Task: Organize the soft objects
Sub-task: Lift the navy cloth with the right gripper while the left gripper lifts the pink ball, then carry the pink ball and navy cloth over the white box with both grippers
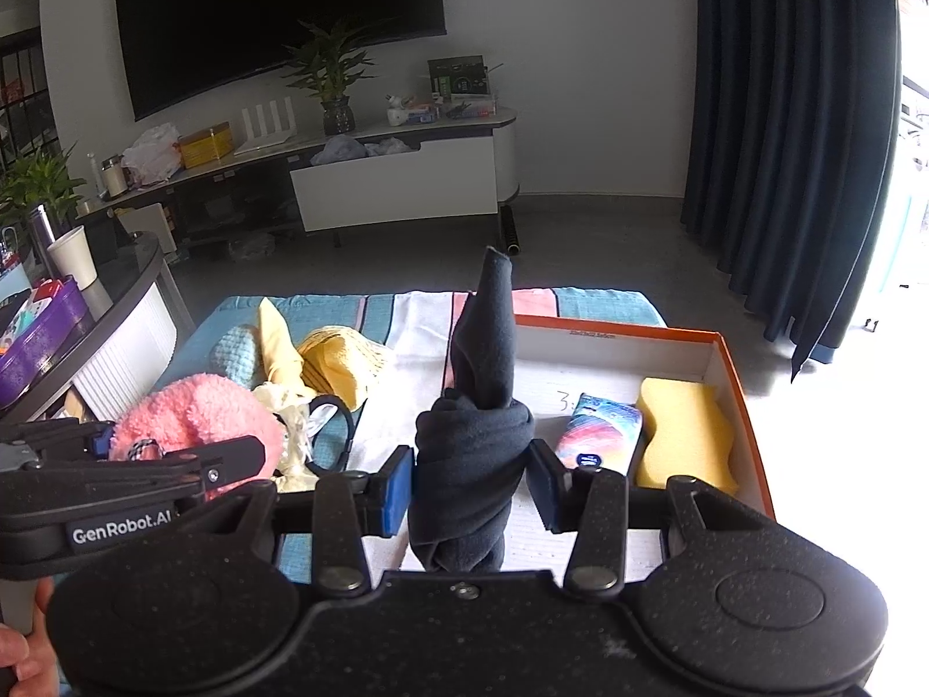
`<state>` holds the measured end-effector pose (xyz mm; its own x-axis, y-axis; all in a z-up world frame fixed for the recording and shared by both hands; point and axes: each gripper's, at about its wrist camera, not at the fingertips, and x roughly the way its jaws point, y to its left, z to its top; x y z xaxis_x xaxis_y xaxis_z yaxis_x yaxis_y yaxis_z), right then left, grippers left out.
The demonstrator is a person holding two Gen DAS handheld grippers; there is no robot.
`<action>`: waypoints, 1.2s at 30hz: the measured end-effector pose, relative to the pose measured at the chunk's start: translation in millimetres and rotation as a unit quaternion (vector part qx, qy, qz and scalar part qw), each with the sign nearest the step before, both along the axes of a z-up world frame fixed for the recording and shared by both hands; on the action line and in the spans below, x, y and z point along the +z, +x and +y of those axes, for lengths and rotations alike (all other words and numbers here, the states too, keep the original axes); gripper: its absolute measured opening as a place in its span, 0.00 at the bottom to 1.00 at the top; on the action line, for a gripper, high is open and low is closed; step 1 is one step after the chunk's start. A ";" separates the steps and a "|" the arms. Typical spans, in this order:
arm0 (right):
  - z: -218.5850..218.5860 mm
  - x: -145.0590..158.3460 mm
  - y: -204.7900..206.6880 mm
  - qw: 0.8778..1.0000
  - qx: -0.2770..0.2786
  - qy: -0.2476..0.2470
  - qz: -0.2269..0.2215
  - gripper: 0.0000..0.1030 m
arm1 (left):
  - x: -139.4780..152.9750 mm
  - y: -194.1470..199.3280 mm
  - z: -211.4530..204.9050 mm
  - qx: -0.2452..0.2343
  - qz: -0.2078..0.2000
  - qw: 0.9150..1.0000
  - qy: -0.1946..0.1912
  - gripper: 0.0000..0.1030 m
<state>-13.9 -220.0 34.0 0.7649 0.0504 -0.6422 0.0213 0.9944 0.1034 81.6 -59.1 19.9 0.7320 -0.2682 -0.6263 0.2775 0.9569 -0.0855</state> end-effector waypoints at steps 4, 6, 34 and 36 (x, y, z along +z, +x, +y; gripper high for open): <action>-4.1 0.0 0.3 1.000 -0.007 0.001 0.000 0.51 | -1.8 3.0 -2.9 -0.005 0.001 1.000 0.000 0.59; -7.0 -0.7 -1.1 1.000 -0.009 0.002 0.000 0.51 | -2.4 4.3 -4.3 -0.007 0.001 1.000 0.001 0.59; -36.6 1.3 -9.9 0.999 -0.049 0.004 -0.008 0.51 | -2.2 7.9 -31.0 -0.040 0.002 0.999 -0.004 0.59; -38.9 1.4 -10.6 0.999 -0.052 0.003 -0.008 0.51 | -2.0 8.4 -33.9 -0.043 0.003 0.999 -0.007 0.59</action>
